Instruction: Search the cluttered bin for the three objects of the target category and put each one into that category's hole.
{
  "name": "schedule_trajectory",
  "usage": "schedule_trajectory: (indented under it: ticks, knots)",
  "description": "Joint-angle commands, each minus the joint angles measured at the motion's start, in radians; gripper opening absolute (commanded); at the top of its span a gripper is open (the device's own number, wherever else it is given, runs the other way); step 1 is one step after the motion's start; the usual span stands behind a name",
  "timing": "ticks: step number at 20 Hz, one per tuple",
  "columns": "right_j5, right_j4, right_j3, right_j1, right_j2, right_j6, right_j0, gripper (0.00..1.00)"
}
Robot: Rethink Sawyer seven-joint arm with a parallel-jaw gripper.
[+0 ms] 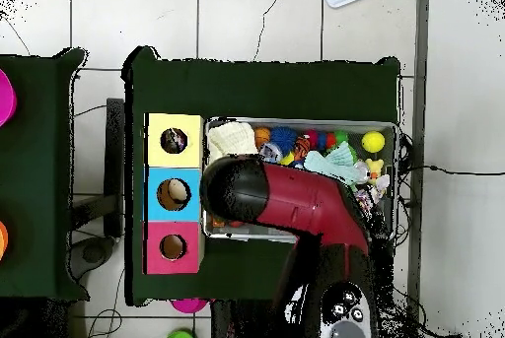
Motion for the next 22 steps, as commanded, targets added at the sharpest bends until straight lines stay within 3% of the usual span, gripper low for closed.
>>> schedule_trajectory:
  ticks: [1, 13, 17, 22]
  knots:
    - [0.138, -0.098, 0.173, -0.072, 0.081, -0.164, -0.058, 1.0]
    - [0.061, -0.201, 0.33, -0.17, 0.121, -0.24, -0.183, 1.0]
    - [0.011, -0.256, 0.358, -0.164, 0.151, -0.257, -0.238, 1.0]
    - [-0.07, -0.327, 0.406, -0.155, 0.201, -0.276, -0.355, 1.0]
